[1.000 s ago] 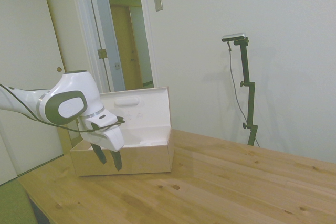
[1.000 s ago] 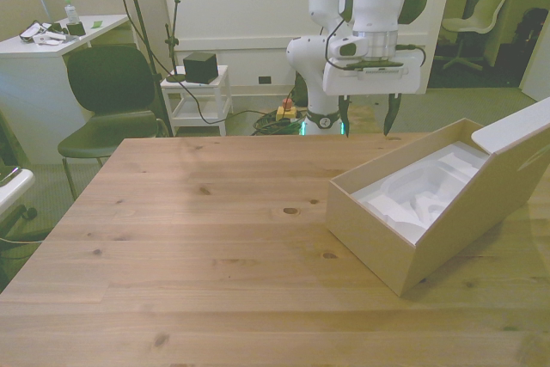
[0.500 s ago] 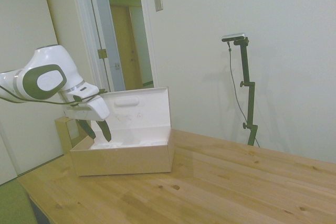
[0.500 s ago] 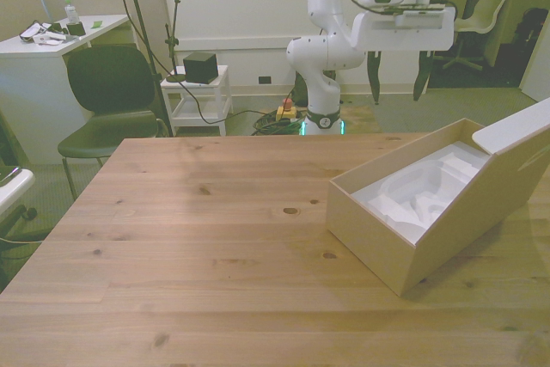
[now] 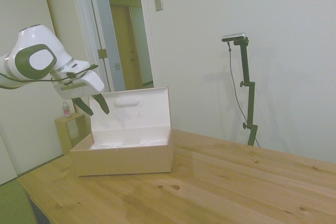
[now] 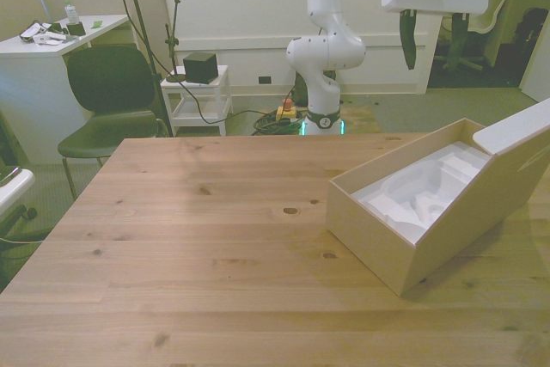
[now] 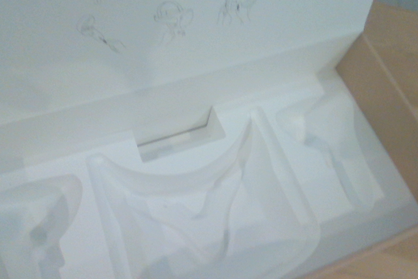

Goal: Close the box

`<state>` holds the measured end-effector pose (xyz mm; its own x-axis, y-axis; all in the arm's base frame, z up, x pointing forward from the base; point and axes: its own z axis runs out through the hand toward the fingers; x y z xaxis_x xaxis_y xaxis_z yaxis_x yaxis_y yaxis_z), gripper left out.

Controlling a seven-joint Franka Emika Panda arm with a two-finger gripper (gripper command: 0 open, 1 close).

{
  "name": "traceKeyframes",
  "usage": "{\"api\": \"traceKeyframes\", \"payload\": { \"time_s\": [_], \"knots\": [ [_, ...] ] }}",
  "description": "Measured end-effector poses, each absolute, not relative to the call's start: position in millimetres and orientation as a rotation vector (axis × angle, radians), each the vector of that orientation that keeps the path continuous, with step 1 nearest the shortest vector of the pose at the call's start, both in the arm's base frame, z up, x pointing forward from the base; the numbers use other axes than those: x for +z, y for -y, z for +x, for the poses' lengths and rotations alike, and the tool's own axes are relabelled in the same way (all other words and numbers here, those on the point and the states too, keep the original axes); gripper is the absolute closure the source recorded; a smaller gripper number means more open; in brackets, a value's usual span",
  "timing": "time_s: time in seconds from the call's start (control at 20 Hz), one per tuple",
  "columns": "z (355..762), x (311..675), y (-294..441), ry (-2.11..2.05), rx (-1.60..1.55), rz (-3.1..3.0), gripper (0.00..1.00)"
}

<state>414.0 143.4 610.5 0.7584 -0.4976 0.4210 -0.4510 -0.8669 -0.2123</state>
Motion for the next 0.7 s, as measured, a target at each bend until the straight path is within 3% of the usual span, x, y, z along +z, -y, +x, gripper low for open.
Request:
{"api": "traceKeyframes", "payload": {
  "time_s": [0.7],
  "knots": [
    [470.1,670.5,-182.9,-0.543,-0.899,-2.83,0.0]
  ]
}}
